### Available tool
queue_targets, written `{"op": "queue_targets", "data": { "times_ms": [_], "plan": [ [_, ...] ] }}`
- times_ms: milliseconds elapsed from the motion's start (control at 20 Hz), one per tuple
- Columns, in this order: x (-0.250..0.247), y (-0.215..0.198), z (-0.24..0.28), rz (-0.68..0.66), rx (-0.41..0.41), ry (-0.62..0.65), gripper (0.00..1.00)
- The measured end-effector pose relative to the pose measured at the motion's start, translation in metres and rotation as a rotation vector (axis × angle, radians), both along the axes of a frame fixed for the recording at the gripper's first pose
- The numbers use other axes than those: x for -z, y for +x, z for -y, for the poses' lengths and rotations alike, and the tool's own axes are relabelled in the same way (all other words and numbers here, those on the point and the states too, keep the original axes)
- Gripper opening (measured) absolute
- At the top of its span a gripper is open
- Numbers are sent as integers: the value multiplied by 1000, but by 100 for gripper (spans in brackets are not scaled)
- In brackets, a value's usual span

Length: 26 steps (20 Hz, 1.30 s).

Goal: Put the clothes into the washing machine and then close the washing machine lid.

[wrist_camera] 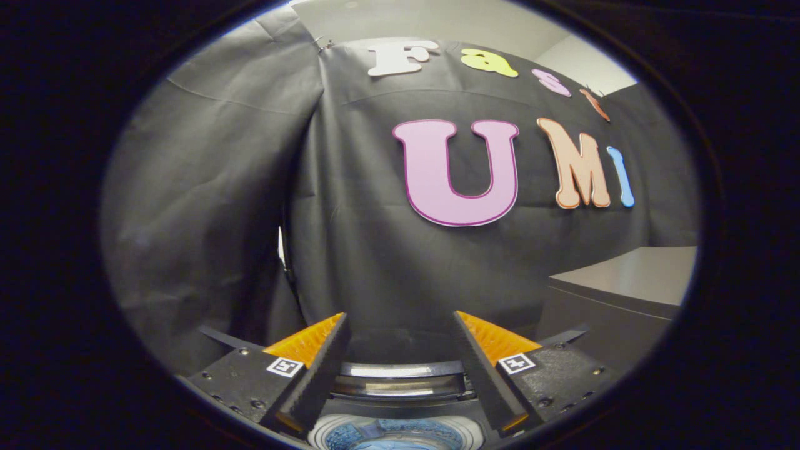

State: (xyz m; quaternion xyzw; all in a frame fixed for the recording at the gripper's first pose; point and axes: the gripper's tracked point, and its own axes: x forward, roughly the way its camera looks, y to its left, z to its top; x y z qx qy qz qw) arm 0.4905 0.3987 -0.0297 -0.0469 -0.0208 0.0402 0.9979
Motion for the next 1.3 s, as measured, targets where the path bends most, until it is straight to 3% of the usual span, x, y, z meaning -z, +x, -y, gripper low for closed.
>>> {"op": "queue_targets", "data": {
  "times_ms": [450, 550, 700, 900, 1300],
  "plan": [
    [9, 6, 3, -90, 30, -1, 98],
    [27, 5, 8, -228, 81, 14, 97],
    [55, -7, 4, -392, 78, 44, 97],
    [60, -9, 12, -362, 76, -2, 97],
    [33, -78, 27, -300, 63, 27, 97]
  ]
}}
